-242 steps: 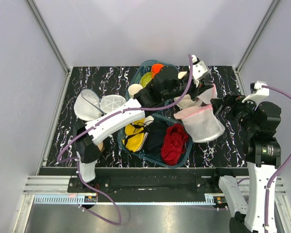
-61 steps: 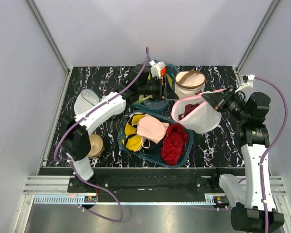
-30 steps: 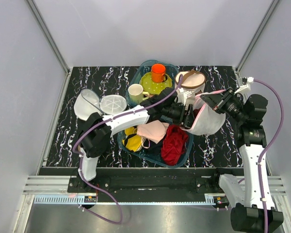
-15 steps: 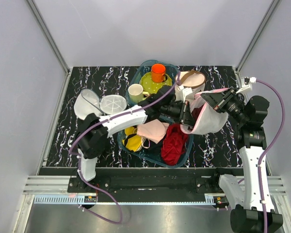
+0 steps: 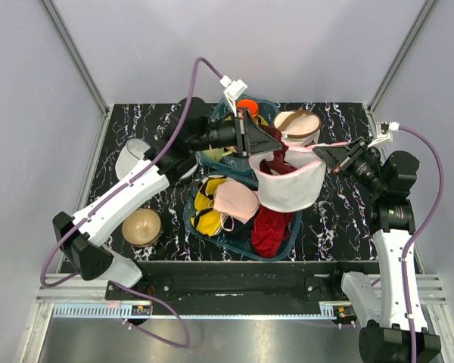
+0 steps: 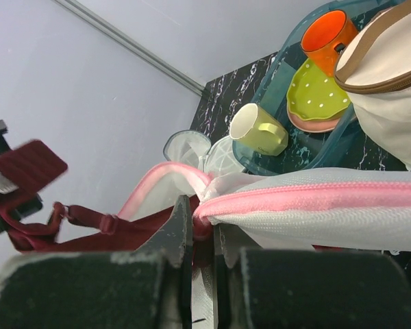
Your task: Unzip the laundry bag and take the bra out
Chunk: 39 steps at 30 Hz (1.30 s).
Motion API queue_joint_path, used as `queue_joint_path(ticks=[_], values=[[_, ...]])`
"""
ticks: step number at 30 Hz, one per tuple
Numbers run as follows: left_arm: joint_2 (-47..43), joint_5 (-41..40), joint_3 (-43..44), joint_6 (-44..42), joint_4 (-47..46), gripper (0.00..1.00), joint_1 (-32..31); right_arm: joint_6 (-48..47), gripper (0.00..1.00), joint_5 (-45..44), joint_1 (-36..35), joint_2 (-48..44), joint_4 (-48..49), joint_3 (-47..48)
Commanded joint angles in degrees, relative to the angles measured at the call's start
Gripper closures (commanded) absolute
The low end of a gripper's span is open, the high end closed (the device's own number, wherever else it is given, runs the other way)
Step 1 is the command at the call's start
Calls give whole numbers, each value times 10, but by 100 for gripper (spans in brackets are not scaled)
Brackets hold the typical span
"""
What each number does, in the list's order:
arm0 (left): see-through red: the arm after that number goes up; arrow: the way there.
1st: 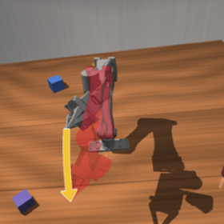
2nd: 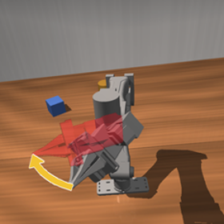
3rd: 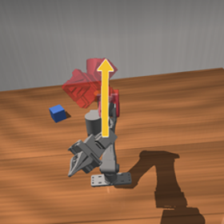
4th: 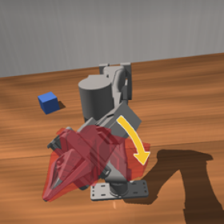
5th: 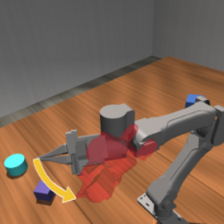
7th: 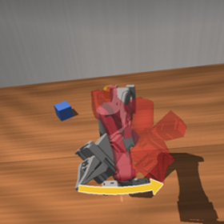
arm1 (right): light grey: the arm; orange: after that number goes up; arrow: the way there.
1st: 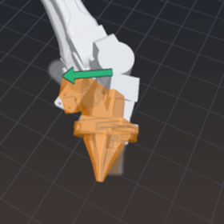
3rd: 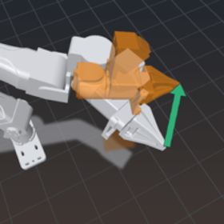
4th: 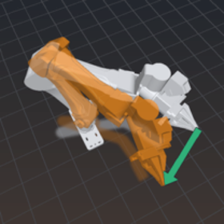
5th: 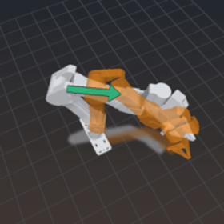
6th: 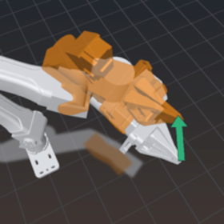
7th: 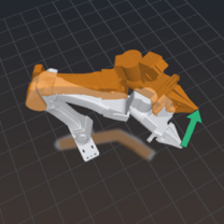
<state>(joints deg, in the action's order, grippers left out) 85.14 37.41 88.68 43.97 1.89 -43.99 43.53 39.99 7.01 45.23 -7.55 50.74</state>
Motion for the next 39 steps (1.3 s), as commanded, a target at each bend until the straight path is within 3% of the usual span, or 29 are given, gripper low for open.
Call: queue_joint_path(ticks=[1,6,14,19,31,36,39], values=[[-45,-40,59,-48,58,100,24,-1,100,-11,-3,-10,15,-4],[-75,-87,125,-94,106,100,43,-4,100,-18,-3,-7,11,-12],[-23,-94,304,-96,127,100,64,-25,100,-23,-3,-5,0,-12],[4,-102,438,-130,181,100,82,-72,100,-75,-3,-1,-76,6],[-14,-88,452,-128,157,100,101,-114,100,-275,-3,9,-213,52],[-37,-47,358,-79,79,100,101,-112,100,-384,-3,-5,-265,65],[-35,-49,363,-83,84,100,101,-117,100,-435,-3,-13,-285,74]])
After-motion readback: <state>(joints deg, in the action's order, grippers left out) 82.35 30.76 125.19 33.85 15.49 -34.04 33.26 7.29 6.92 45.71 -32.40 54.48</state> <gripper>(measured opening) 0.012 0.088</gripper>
